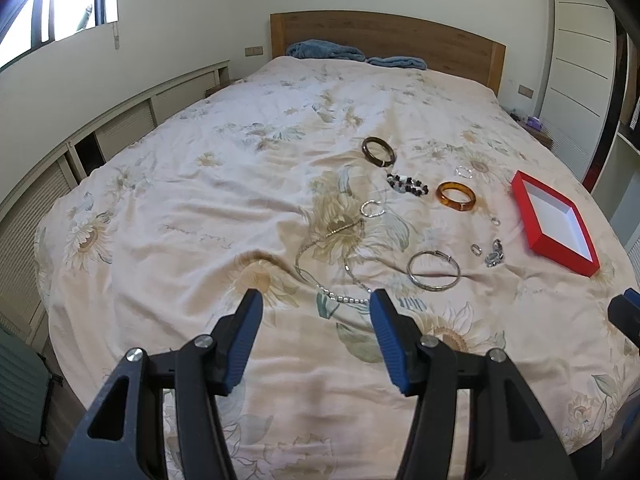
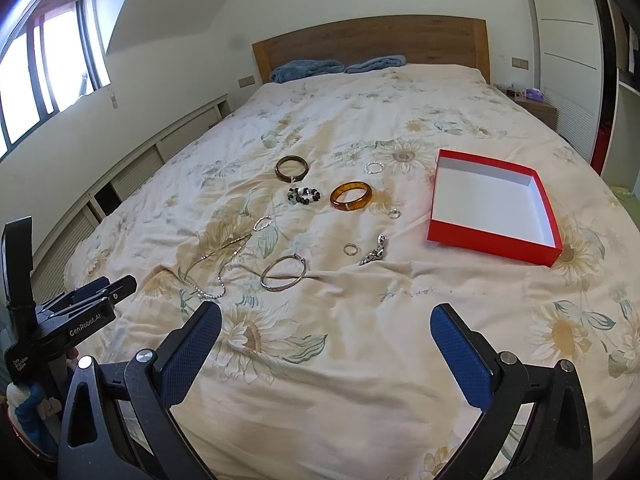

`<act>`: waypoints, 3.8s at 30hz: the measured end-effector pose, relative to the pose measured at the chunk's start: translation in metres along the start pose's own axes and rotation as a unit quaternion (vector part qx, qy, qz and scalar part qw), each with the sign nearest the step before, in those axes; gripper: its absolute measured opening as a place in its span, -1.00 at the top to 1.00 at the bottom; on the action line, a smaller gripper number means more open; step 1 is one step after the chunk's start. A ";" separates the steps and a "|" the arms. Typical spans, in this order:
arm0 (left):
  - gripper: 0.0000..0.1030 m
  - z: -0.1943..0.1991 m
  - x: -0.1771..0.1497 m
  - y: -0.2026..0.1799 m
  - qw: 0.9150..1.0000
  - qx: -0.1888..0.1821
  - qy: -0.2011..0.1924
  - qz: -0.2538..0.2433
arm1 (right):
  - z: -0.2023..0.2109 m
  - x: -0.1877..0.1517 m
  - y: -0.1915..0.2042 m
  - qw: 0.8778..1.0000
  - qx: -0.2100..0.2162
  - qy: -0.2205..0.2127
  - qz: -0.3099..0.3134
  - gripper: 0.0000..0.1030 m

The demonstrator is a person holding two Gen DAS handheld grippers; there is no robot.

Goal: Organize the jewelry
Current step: 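Move the left tool toward the silver chain while the right tool approaches the silver bangle, then close the left tool on the silver chain necklace while the right tool grasps the silver bangle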

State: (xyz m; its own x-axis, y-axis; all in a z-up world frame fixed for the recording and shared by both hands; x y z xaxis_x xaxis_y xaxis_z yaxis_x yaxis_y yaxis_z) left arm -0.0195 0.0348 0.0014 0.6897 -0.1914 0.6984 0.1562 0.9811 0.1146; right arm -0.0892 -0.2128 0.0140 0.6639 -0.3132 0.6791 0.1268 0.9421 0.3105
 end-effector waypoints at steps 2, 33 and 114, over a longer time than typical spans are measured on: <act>-0.04 -0.002 0.000 0.001 1.000 0.001 0.000 0.004 | -0.003 0.000 0.000 1.000 0.002 0.002 -0.002 -0.99; -0.04 -0.050 0.023 -0.023 0.999 -0.022 0.017 -0.019 | -0.065 0.013 -0.020 0.999 0.025 0.026 -0.020 -0.74; 0.65 -0.208 0.029 -0.025 0.984 -0.098 0.146 -0.027 | -0.229 0.023 0.007 0.974 0.144 0.172 -0.015 0.29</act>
State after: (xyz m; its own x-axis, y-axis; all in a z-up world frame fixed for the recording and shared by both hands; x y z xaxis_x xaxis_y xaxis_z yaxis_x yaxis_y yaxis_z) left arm 0.1435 -0.0019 -0.1280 0.8458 -0.2714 0.4593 0.3119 0.9500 -0.0130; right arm 0.0960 -0.1854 -0.1208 0.8767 -0.2351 0.4197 -0.0292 0.8448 0.5343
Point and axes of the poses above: each gripper's, at about its wrist camera, not at the fingertips, and z roughly against the way its jaws point, y to its left, x to its top, the point moved 4 cm from there along -z, roughly the way its jaws point, and after that the axes turned 9 degrees about -z, right-handed, at the moved point
